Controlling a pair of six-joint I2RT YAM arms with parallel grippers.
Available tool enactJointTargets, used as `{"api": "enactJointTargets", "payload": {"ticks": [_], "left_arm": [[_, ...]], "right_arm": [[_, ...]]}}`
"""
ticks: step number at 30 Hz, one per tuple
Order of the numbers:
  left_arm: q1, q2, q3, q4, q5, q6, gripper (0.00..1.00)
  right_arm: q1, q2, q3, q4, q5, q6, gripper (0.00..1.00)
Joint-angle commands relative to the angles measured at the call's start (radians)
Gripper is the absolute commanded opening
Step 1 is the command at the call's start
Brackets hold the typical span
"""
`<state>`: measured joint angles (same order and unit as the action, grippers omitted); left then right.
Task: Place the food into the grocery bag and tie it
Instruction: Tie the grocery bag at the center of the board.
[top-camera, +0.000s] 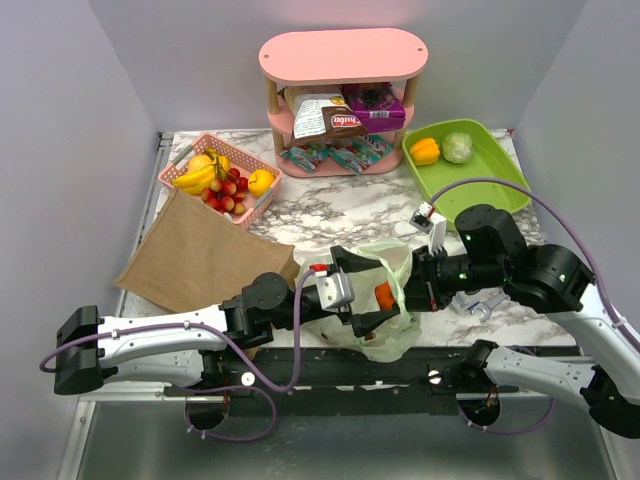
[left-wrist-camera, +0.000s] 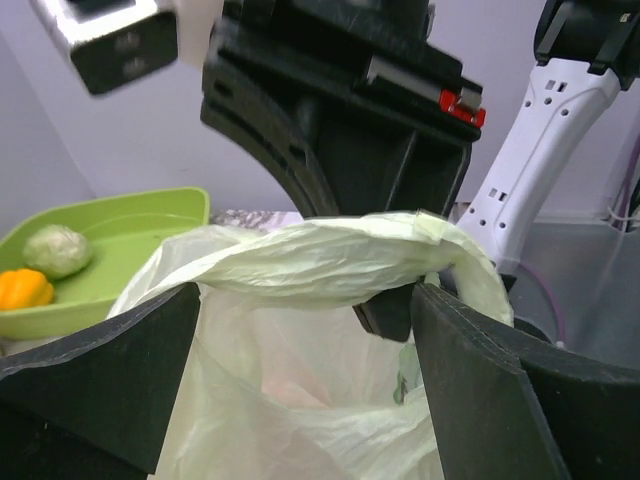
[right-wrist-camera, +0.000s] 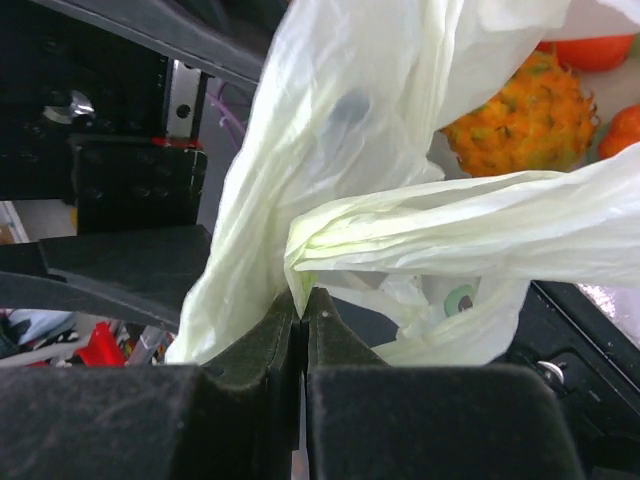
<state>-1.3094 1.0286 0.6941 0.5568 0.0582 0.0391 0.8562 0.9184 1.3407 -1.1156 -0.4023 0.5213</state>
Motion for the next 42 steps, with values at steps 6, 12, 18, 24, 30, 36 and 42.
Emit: {"api": "enactJointTargets", "payload": {"ticks": [6,12,18,24,30,36,42], "left_arm": [[-0.001,-0.019,-0.026,0.103,-0.042,0.134,0.91],[-0.001,-0.020,-0.028,0.108,0.014,0.117,0.90],[-0.002,-0.035,-0.019,0.086,0.079,0.092,0.91],[-0.002,-0.063,-0.031,-0.013,0.115,0.083,0.91],[-0.002,-0.126,-0.050,-0.137,0.167,0.049,0.92],[-0.001,-0.156,-0.056,-0.201,0.160,0.057,0.92],[-0.001,-0.133,-0.049,-0.143,0.118,0.054,0.91]], "right_arm": [[0.004,0.015,0.003,-0.025,-0.092,-0.039,0.01],[0.004,0.033,-0.041,0.031,-0.188,-0.042,0.01],[0.004,0.068,-0.038,0.074,-0.236,-0.068,0.01],[0.005,0.093,0.014,0.080,-0.232,-0.095,0.01],[0.005,0.109,0.070,0.093,-0.221,-0.099,0.01],[0.004,0.123,0.064,0.114,-0.252,-0.093,0.01],[0.004,0.125,0.058,0.127,-0.277,-0.079,0.01]]}}
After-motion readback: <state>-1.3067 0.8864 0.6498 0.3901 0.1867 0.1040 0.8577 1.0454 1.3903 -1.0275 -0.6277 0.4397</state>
